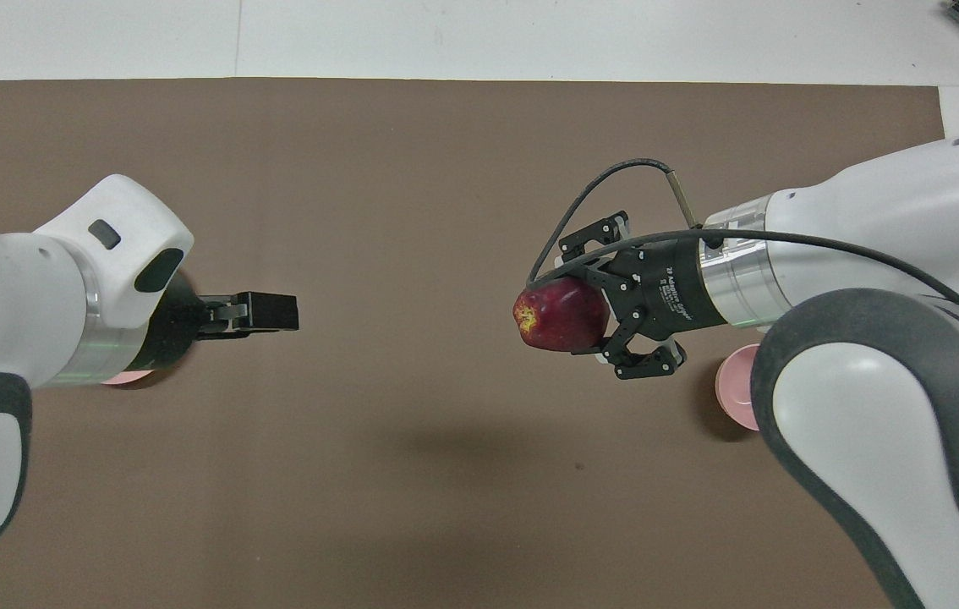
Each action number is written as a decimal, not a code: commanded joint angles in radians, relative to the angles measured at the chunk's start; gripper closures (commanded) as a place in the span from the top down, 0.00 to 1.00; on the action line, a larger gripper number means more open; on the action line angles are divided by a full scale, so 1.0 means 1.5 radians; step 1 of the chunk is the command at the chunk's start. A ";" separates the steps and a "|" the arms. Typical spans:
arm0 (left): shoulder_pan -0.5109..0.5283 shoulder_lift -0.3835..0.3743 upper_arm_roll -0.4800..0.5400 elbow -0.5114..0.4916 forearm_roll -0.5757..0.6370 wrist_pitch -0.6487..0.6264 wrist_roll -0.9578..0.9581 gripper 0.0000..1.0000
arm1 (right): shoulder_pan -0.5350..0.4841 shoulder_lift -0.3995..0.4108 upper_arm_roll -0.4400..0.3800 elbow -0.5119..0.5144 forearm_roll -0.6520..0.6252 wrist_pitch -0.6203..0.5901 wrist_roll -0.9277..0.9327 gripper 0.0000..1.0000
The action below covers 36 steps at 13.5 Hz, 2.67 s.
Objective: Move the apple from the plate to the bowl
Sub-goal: 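Carry the apple to the pink bowl while the left gripper withdraws, then open the right gripper to drop the apple into the bowl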
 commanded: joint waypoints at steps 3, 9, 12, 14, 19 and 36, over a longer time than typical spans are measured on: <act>0.010 0.031 0.068 0.095 0.015 -0.087 0.110 1.00 | -0.047 -0.032 0.004 -0.043 -0.166 -0.043 -0.157 0.00; 0.012 0.029 0.070 0.085 0.016 -0.079 0.115 1.00 | -0.135 -0.082 0.004 -0.164 -0.267 -0.030 -0.390 0.00; 0.010 0.030 0.069 0.090 0.074 -0.087 0.120 1.00 | -0.159 -0.084 0.003 -0.228 -0.279 0.004 -0.412 0.00; 0.010 0.027 0.070 0.084 0.070 -0.083 0.119 1.00 | -0.189 -0.099 0.003 -0.299 -0.279 0.064 -0.447 0.00; 0.028 0.020 0.075 0.083 0.014 -0.170 0.118 1.00 | -0.257 -0.100 0.004 -0.425 -0.278 0.216 -0.536 0.00; 0.032 0.035 0.074 0.121 0.021 -0.203 0.114 1.00 | -0.230 -0.036 0.013 -0.128 -0.371 0.046 -0.678 1.00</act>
